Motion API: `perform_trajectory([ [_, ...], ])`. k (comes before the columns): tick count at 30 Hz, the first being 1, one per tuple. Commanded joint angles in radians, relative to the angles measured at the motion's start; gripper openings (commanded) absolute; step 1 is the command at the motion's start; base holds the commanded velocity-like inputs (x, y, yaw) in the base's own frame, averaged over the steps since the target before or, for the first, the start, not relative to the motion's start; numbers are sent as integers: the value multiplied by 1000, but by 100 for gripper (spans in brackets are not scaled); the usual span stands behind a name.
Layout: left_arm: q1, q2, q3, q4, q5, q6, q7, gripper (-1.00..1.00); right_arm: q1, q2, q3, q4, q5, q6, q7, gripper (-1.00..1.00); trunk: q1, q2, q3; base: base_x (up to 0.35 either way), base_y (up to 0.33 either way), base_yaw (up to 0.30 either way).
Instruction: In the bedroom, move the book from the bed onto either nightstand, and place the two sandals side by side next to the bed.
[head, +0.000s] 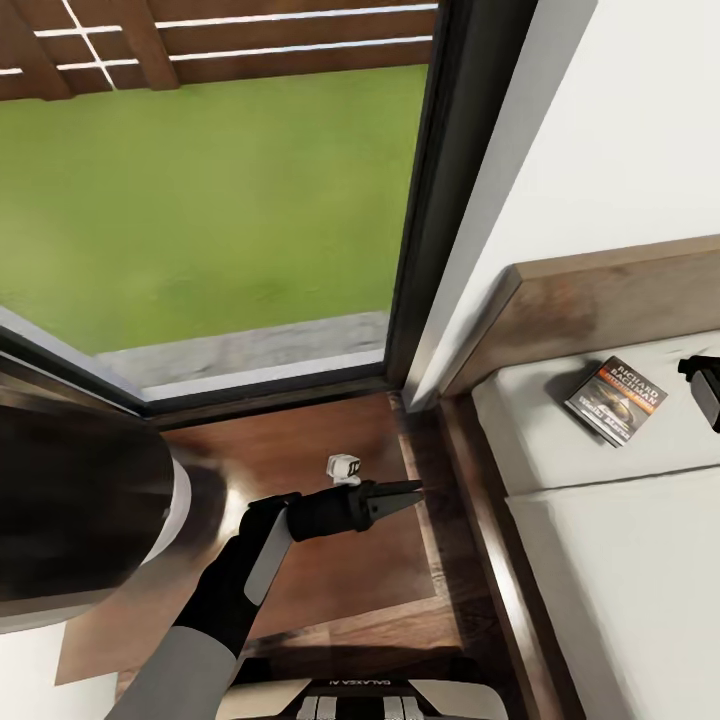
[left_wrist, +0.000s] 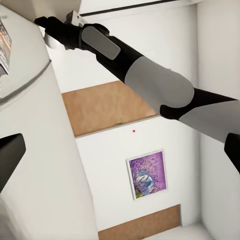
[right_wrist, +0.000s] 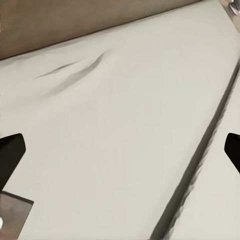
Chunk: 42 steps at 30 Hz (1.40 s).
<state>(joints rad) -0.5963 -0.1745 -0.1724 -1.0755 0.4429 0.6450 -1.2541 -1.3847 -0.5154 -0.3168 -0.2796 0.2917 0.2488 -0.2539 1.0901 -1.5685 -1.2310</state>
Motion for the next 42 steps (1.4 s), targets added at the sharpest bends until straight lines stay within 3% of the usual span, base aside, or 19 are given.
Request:
perform_trajectory([
  [1,0,0,-1,0,5,10,-1,100,-1,1,-5,-1,10,6,1,100,4,-8,-4,0,0,0],
  [27,0,0,-1,0,5,10,-1,100,-1,1,-7,-3,12,4,1,100,104,-190,-85,0,0,0],
  [34,0,0,-2,0,5,10,-1,100,-1,1,-8,-3,12,3,1,100,104,-190,-85,0,0,0],
  [42,0,0,-1,0,5,10,-1,100,-1,1,-8,-3,12,-5,1,100,134,-246,-110,0,0,0],
])
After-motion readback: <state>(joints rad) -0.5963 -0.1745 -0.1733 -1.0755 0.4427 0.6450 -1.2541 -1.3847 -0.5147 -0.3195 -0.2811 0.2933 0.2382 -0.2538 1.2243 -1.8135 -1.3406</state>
